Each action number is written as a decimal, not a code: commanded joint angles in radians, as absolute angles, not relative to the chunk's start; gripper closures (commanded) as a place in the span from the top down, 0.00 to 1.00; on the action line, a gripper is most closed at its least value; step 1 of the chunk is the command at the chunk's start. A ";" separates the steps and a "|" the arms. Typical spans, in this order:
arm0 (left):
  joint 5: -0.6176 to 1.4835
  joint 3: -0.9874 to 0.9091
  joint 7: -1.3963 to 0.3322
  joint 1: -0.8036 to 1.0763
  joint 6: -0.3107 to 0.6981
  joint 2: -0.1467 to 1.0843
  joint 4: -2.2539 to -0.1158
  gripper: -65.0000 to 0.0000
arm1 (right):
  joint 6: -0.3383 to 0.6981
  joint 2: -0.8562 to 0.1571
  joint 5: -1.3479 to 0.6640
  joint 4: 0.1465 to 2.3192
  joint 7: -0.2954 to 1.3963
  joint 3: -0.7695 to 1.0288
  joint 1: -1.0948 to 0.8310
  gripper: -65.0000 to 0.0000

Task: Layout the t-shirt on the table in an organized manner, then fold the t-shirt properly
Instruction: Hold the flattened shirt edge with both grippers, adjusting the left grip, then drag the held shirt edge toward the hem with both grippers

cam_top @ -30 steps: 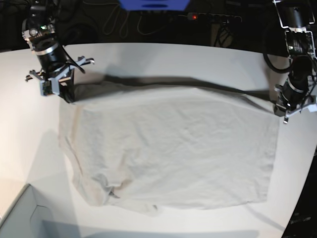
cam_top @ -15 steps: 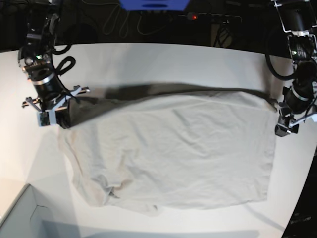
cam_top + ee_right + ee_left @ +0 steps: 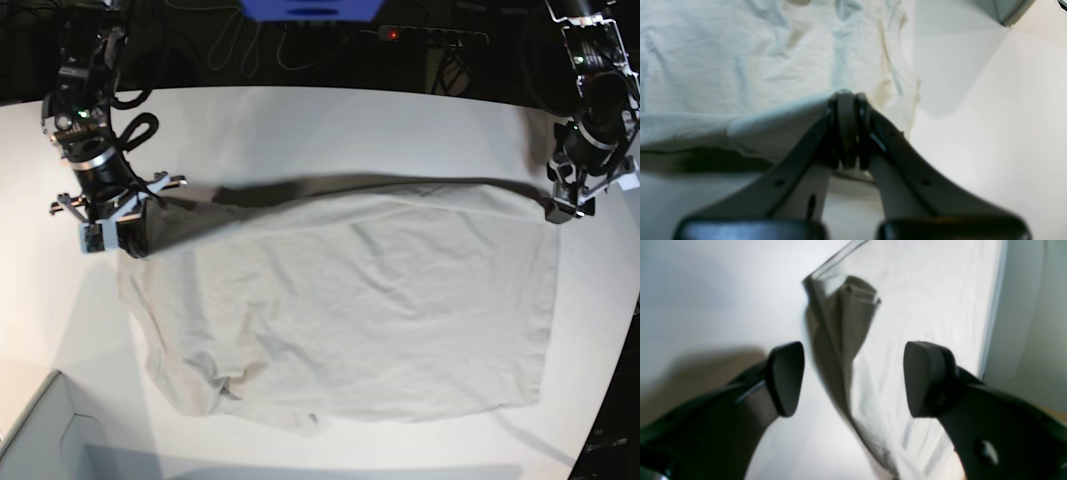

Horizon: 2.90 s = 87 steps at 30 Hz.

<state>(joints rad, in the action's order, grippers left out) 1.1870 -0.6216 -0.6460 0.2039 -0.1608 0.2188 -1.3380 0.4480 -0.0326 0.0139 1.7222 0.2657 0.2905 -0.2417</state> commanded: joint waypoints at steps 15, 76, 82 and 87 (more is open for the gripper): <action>1.205 -0.564 -0.656 0.050 -0.170 0.231 -1.339 0.00 | 0.446 -0.036 -0.001 1.736 0.236 0.291 -0.234 0.00; 1.168 -0.575 -0.595 0.068 -0.243 0.242 -1.260 0.17 | 0.446 -0.042 -0.001 1.736 0.236 0.291 -0.223 0.00; 1.162 -0.575 -0.595 0.044 -0.249 0.217 -1.268 0.01 | 0.446 -0.044 -0.001 1.735 0.236 0.291 -0.209 0.00; 1.161 -0.575 -0.593 -0.008 -0.249 0.216 -1.257 0.00 | 0.446 -0.044 -0.001 1.735 0.236 0.291 -0.208 0.00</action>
<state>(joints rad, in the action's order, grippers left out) 1.1366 -0.5724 -0.5900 0.0074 -0.2333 0.2001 -1.2434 0.4484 -0.0364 0.0143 1.7191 0.2668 0.2890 -0.2165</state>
